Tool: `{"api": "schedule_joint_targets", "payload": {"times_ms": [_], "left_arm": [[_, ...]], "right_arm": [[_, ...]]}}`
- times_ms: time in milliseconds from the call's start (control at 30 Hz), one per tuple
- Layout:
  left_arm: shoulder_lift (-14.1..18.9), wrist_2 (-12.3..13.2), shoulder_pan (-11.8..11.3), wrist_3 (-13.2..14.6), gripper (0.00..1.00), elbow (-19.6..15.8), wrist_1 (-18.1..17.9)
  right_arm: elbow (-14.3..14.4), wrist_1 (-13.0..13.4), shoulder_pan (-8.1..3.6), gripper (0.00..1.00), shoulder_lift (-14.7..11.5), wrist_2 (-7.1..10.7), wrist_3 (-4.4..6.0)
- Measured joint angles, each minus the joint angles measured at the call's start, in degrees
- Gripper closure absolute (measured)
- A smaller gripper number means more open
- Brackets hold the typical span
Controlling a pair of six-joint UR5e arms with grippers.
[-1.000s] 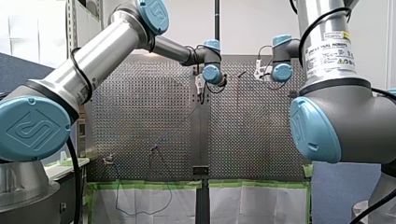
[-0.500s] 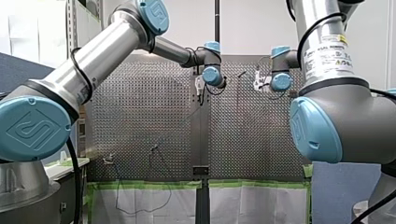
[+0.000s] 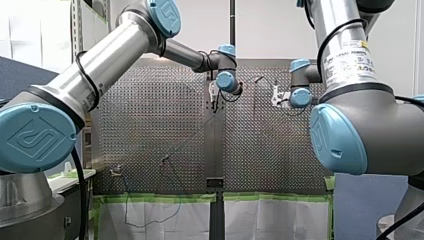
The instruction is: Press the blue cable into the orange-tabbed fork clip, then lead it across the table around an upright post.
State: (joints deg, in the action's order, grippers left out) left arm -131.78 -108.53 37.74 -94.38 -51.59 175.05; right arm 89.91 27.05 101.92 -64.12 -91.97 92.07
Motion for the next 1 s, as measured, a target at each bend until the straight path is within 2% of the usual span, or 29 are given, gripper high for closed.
{"api": "schedule_joint_targets", "payload": {"times_ms": [133, 400, 667, 867, 1000], "left_arm": [[0.00, -0.19, -0.01, -0.80, 0.00, 0.00, 0.69], [0.03, -0.97, -0.12, -2.26, 0.00, 0.02, 3.15], [0.03, -1.43, -0.52, -3.76, 0.00, 0.02, 5.36], [0.01, -1.77, -0.76, -5.79, 0.00, 0.04, 6.43], [0.02, -1.83, -0.89, -6.34, 0.00, 0.04, 6.94]], "right_arm": [[0.41, 1.13, -0.02, 1.00, 1.28, -0.11, -0.08], [0.82, 3.14, -0.03, 1.00, 5.72, -0.38, -0.97], [2.09, 6.92, -0.70, 1.00, 8.43, -0.66, -1.23], [2.44, 7.78, -1.19, 1.00, 11.20, -0.89, -1.87], [3.31, 9.07, -1.51, 1.00, 12.02, -1.02, -1.65]]}}
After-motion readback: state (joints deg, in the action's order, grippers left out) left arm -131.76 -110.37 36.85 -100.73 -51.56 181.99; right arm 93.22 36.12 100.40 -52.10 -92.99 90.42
